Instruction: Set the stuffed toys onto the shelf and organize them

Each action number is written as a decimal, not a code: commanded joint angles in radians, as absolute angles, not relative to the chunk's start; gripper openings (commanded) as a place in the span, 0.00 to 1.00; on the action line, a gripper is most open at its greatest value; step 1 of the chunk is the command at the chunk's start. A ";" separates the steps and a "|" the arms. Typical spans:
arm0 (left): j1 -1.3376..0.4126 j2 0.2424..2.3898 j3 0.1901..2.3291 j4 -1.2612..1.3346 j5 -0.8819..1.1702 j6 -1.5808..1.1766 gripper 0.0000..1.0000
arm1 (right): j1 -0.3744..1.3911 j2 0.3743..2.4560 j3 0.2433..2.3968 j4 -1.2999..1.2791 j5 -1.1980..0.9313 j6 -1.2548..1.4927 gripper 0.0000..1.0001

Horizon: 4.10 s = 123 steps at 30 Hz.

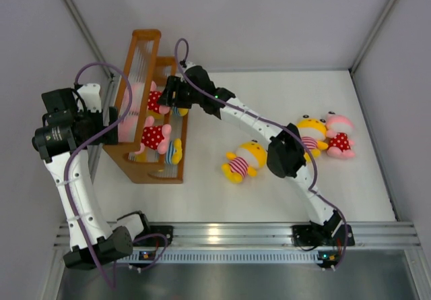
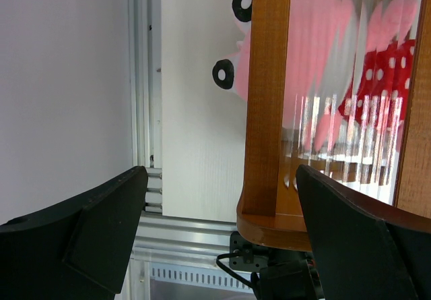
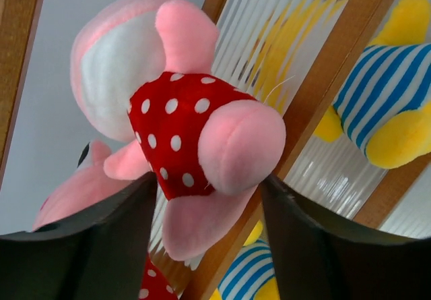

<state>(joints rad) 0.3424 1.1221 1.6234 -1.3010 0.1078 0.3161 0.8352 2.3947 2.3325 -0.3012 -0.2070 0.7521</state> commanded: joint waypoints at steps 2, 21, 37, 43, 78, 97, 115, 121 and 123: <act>0.337 1.121 1.637 -1.301 0.120 0.319 0.98 | 0.835 2.296 2.358 -0.249 -0.184 0.721 0.67; 0.330 1.244 1.807 -1.298 0.281 0.390 0.98 | 0.566 1.597 1.746 -0.842 0.419 0.524 0.99; 0.318 1.578 2.121 -1.293 0.457 0.334 0.98 | -0.320 1.003 0.935 -0.803 0.191 0.638 0.98; 0.318 1.552 2.082 -1.290 0.462 0.388 0.98 | -0.446 1.029 0.757 -0.643 0.137 0.784 0.88; 0.318 1.594 2.075 -1.281 0.405 0.411 0.98 | -0.351 1.474 0.854 -0.316 0.106 1.083 0.84; 0.318 1.615 2.072 -1.279 0.380 0.466 0.98 | -0.347 1.310 1.121 -0.397 0.440 0.843 0.00; 0.316 1.552 2.022 -1.282 0.362 0.568 0.98 | 0.415 2.221 2.476 -0.399 0.092 0.523 0.00; 0.316 1.536 2.003 -1.284 0.354 0.580 0.98 | 0.535 2.316 2.488 -0.170 0.072 0.655 0.00; 0.316 1.532 2.000 -1.284 0.353 0.583 0.98 | 0.558 2.342 2.497 -0.170 0.072 0.666 0.00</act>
